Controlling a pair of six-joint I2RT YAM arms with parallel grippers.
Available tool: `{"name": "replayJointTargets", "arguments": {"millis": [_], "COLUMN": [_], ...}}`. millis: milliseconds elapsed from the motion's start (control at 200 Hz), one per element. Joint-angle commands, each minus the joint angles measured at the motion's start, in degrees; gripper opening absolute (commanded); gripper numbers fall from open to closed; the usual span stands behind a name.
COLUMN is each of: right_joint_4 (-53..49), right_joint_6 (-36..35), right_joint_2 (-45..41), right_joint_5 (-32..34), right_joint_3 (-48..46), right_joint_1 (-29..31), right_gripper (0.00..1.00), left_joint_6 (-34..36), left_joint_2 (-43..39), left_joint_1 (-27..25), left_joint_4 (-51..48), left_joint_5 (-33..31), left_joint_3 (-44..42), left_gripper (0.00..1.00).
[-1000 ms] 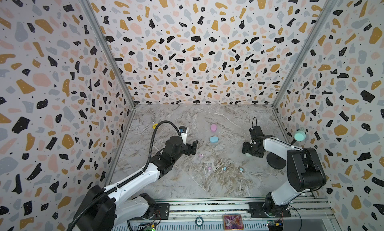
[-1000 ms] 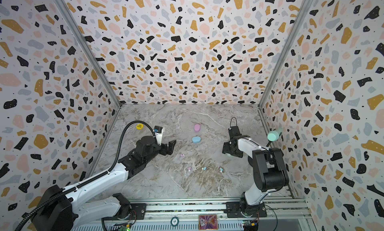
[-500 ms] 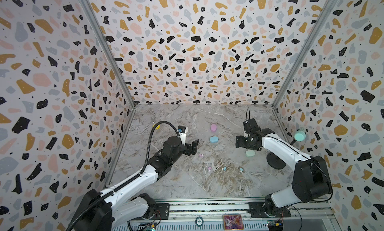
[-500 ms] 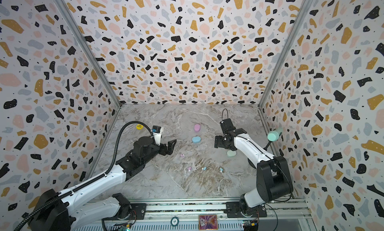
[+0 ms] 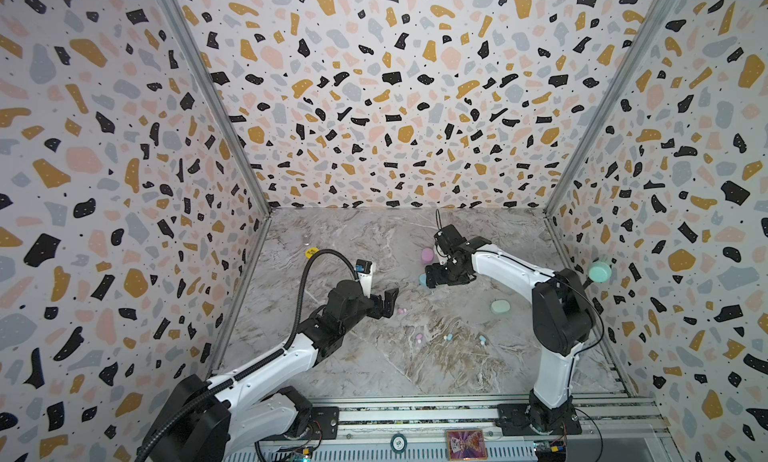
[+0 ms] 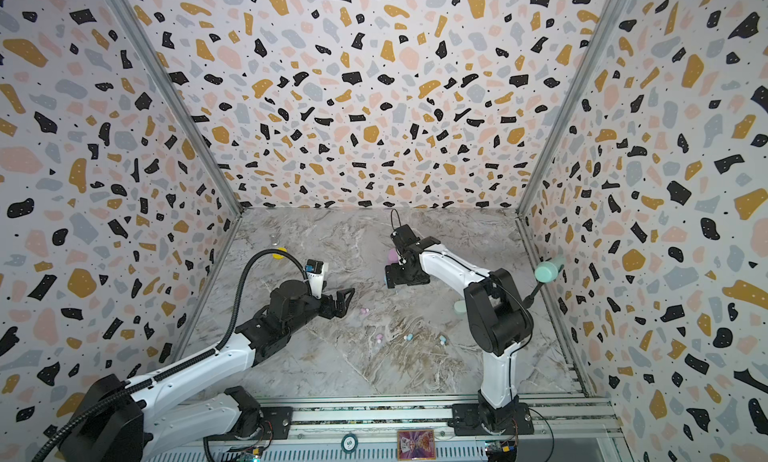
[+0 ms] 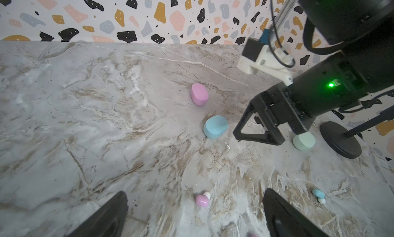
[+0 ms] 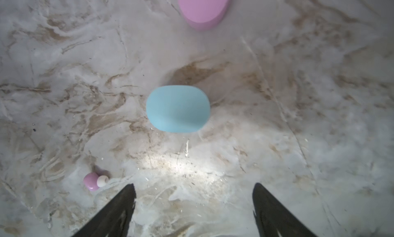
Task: Insert the wireless bluetooth earbuds into the charging case
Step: 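Move the right gripper to the light-blue case and close on it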
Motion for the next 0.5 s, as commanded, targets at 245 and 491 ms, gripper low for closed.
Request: {"name": "replayJointTargets", "arguments": {"millis": [245,491], "right_joint_4": [-5.38,-5.09], "right_joint_6": [-2.78,-3.0], "right_joint_2": [8.62,11.78], "right_joint_5": [3.96,4.59], "right_joint_3": [11.53,14.14], "right_joint_1": [1.63,1.77], "right_gripper": [0.84,0.8], "left_joint_6": [-0.73,-0.95], "left_joint_2": [-0.83,-0.62], "left_joint_1": [0.66,1.16], "left_joint_4": [4.47,4.89], "left_joint_5": [1.49,1.89], "left_joint_3": [-1.37,-1.64], "left_gripper": [0.99,0.99]}}
